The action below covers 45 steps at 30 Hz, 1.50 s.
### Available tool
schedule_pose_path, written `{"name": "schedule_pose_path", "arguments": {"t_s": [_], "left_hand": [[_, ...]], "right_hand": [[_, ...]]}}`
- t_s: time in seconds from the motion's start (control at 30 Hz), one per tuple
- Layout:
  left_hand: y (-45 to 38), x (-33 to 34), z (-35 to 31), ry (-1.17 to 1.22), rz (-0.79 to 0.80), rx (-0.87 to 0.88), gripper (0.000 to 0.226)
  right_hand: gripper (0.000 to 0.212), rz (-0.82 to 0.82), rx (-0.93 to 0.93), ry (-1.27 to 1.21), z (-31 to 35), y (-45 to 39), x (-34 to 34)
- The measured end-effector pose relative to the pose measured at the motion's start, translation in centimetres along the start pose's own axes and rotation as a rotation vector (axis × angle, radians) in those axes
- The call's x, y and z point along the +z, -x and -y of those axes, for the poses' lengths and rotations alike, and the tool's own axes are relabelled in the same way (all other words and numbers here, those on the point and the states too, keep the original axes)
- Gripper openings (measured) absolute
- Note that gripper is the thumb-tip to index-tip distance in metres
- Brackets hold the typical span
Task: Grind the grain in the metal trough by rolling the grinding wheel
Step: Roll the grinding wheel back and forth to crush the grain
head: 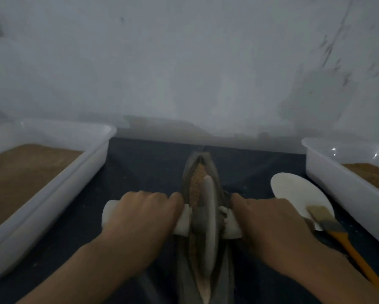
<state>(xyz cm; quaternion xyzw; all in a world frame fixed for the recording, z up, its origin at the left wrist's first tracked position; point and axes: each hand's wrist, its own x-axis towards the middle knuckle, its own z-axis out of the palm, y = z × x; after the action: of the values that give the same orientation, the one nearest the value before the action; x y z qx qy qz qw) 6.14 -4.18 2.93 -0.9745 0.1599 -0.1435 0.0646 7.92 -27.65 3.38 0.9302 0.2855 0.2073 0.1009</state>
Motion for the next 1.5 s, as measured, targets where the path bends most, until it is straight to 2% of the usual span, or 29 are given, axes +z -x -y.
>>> {"name": "schedule_pose_path", "arguments": {"t_s": [0.1,0.17,0.27,0.47,0.6,0.73,0.83,0.93,1.13,1.23,1.4,1.5], "left_hand": [[0.2,0.3,-0.1,-0.012,-0.032,0.008,0.048],[-0.9,0.9,0.1,-0.014,-0.051,-0.013,0.047],[-3.7,1.9,0.8,0.011,-0.087,-0.067,0.044],[-7.3,2.7,1.8,-0.039,-0.135,-0.095,0.043],[-5.3,1.5,1.1,0.015,-0.064,-0.051,0.040],[-1.8,-0.6,0.3,0.100,0.150,0.029,0.044],[-0.5,-1.6,-0.2,0.077,0.176,0.054,0.037],[-0.9,-1.1,-0.1,0.024,0.098,0.047,0.036],[-5.2,1.9,1.3,0.008,-0.058,-0.044,0.032],[-6.5,2.5,1.7,0.021,-0.094,-0.069,0.034],[-5.4,1.7,1.2,0.009,-0.065,-0.026,0.036],[-3.0,1.1,0.9,0.050,0.022,-0.028,0.039]], "right_hand": [[0.060,0.006,0.035,-0.021,0.0,0.3,-0.1],[0.055,0.092,0.033,0.009,-0.2,-0.9,0.4],[0.039,0.062,0.128,0.053,-1.3,-3.8,2.3],[0.041,-0.024,0.118,0.072,-2.9,-7.2,4.0],[0.035,0.050,0.140,0.014,-2.0,-5.1,2.5],[0.030,0.201,0.099,-0.101,0.0,-0.8,-0.1],[0.034,0.244,0.107,-0.122,0.6,0.5,-1.0],[0.026,0.197,0.098,-0.128,0.2,-0.4,-0.4],[0.028,-0.011,0.091,-0.018,-1.7,-5.1,2.8],[0.037,-0.078,0.052,0.059,-2.5,-6.4,3.5],[0.025,0.006,0.095,0.002,-2.0,-5.2,2.7],[0.031,0.047,0.043,-0.041,-0.7,-2.8,0.7]]}}
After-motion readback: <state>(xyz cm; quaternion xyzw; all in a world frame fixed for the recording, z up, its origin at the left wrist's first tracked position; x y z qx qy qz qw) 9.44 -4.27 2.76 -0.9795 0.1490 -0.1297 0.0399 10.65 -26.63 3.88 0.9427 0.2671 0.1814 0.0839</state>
